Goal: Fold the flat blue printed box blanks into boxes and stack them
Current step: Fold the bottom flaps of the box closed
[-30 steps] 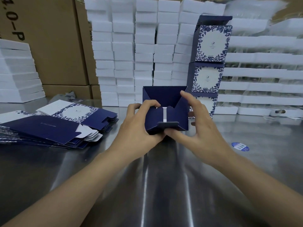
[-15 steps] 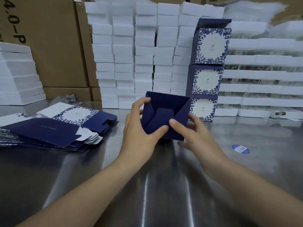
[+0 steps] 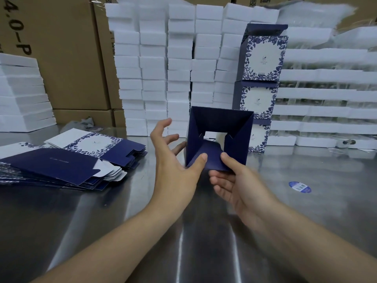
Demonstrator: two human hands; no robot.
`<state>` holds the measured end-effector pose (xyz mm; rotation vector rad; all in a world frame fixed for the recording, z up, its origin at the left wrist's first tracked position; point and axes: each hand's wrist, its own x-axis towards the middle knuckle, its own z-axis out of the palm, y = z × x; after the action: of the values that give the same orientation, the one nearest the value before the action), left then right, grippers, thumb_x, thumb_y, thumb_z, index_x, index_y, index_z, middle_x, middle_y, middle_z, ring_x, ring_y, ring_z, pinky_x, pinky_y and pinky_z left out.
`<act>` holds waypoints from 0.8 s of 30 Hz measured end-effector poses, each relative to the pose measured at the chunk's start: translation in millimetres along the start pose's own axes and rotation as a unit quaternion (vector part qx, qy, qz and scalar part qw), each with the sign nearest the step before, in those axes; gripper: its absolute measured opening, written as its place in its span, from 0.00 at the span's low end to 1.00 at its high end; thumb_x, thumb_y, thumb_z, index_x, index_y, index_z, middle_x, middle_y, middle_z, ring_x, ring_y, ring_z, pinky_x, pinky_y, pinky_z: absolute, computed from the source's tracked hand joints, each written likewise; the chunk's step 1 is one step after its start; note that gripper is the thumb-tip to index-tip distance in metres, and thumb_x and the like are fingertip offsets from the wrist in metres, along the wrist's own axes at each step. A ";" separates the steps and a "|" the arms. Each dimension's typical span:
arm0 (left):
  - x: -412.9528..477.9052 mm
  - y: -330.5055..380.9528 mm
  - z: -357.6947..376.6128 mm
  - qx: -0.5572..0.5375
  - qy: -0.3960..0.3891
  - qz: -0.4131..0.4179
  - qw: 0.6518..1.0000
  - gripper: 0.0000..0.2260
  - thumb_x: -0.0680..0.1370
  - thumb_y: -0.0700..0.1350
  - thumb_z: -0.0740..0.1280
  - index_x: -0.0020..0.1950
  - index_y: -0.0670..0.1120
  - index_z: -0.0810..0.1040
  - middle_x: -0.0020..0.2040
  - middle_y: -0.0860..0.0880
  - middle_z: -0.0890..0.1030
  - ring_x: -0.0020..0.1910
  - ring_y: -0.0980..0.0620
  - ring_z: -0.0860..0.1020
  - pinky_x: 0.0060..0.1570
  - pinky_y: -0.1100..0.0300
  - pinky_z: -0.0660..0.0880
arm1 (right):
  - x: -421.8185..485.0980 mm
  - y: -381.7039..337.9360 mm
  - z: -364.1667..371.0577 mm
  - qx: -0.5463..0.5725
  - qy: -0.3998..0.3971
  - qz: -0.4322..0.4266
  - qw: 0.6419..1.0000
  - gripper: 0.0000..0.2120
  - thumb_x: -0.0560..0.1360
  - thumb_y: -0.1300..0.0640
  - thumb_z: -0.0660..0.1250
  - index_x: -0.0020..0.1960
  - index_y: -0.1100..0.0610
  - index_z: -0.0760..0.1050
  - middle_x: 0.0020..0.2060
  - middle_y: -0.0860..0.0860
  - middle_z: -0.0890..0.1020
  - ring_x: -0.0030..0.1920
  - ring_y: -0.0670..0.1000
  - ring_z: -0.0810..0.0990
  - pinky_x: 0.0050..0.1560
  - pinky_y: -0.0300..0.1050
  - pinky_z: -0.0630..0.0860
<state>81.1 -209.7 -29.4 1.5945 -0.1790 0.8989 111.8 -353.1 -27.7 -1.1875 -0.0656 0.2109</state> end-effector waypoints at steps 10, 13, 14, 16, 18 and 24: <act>4.2 3.2 3.1 -0.118 -0.106 -0.352 0.923 0.13 0.81 0.52 0.72 0.41 0.46 0.77 0.29 0.50 0.73 0.27 0.54 0.73 0.26 0.62 0.65 | -4.1 -5.2 3.6 -0.047 0.060 -0.088 0.993 0.12 0.84 0.54 0.67 0.48 0.62 0.81 0.30 0.54 0.83 0.25 0.46 0.77 0.26 0.37 0.74; 7.9 3.9 3.1 -0.124 -0.086 -0.315 0.937 0.13 0.83 0.47 0.69 0.40 0.46 0.75 0.28 0.51 0.71 0.26 0.55 0.71 0.26 0.63 0.64 | -5.1 -6.5 4.8 -0.041 0.016 -0.061 0.997 0.14 0.81 0.50 0.69 0.44 0.59 0.82 0.29 0.53 0.80 0.25 0.47 0.75 0.26 0.39 0.72; 9.0 3.8 2.3 -0.120 -0.081 -0.308 0.940 0.13 0.83 0.47 0.69 0.40 0.46 0.74 0.28 0.51 0.71 0.26 0.55 0.71 0.27 0.63 0.64 | -6.0 -6.4 5.6 -0.042 -0.015 -0.035 0.998 0.15 0.80 0.48 0.70 0.40 0.57 0.81 0.27 0.52 0.77 0.24 0.47 0.72 0.25 0.38 0.70; 9.2 3.2 1.7 -0.117 -0.084 -0.306 0.941 0.13 0.83 0.48 0.69 0.40 0.47 0.75 0.28 0.51 0.71 0.27 0.55 0.71 0.29 0.62 0.65 | -8.1 -4.6 7.6 -0.052 -0.079 0.012 0.995 0.17 0.78 0.47 0.70 0.34 0.53 0.77 0.26 0.50 0.72 0.24 0.47 0.68 0.25 0.38 0.66; 7.5 3.1 1.8 -0.112 -0.093 -0.310 0.940 0.13 0.82 0.49 0.70 0.40 0.47 0.75 0.29 0.51 0.71 0.27 0.55 0.72 0.31 0.60 0.66 | -9.6 -1.6 8.4 -0.052 -0.110 0.026 0.992 0.16 0.77 0.50 0.68 0.33 0.52 0.75 0.26 0.49 0.70 0.24 0.47 0.67 0.25 0.39 0.64; 2.0 5.1 3.4 -0.099 -0.122 -0.332 0.930 0.17 0.81 0.55 0.72 0.36 0.50 0.75 0.31 0.51 0.70 0.30 0.53 0.72 0.34 0.58 0.67 | -8.2 -0.5 7.5 -0.032 -0.054 -0.008 0.998 0.17 0.79 0.56 0.65 0.31 0.53 0.72 0.25 0.48 0.65 0.23 0.47 0.61 0.26 0.40 0.58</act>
<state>81.1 -213.3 -24.1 1.4300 0.0974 0.1487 102.7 -348.0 -23.9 -1.2378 -0.1784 0.2601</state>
